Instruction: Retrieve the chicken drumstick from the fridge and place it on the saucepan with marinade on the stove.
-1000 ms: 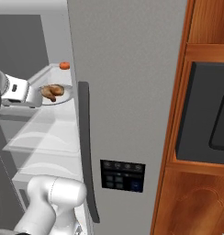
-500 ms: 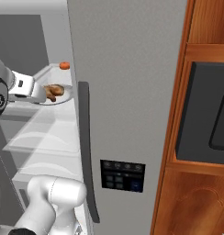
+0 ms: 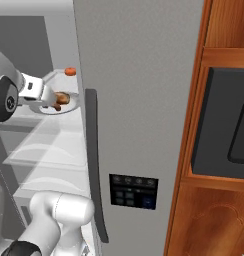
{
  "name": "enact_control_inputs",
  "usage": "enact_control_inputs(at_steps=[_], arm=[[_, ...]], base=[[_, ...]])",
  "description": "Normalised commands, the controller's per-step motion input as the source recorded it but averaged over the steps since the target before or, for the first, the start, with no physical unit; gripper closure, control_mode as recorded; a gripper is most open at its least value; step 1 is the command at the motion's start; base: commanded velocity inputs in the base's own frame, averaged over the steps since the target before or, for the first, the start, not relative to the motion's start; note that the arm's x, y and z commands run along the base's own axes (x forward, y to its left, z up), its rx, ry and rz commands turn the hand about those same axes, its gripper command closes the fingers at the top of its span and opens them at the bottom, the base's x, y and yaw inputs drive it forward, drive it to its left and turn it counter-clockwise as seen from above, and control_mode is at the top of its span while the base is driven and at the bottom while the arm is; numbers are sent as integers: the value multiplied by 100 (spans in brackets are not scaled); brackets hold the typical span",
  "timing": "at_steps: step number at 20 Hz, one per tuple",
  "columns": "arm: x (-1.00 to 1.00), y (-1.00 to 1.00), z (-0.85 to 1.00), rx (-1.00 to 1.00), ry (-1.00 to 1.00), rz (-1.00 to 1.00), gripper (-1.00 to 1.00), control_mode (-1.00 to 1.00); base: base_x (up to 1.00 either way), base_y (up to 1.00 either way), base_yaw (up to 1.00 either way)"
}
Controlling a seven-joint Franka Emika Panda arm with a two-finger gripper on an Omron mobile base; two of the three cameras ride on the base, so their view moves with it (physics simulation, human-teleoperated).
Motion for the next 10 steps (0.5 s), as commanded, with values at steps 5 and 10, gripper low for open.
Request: enact_control_inputs(at_steps=[5,10], arm=[[33,2,0,0,0,0,-100,-100],[35,9,0,0,0,0,-100,-100]], base=[[0,0,0],[0,0,0]])
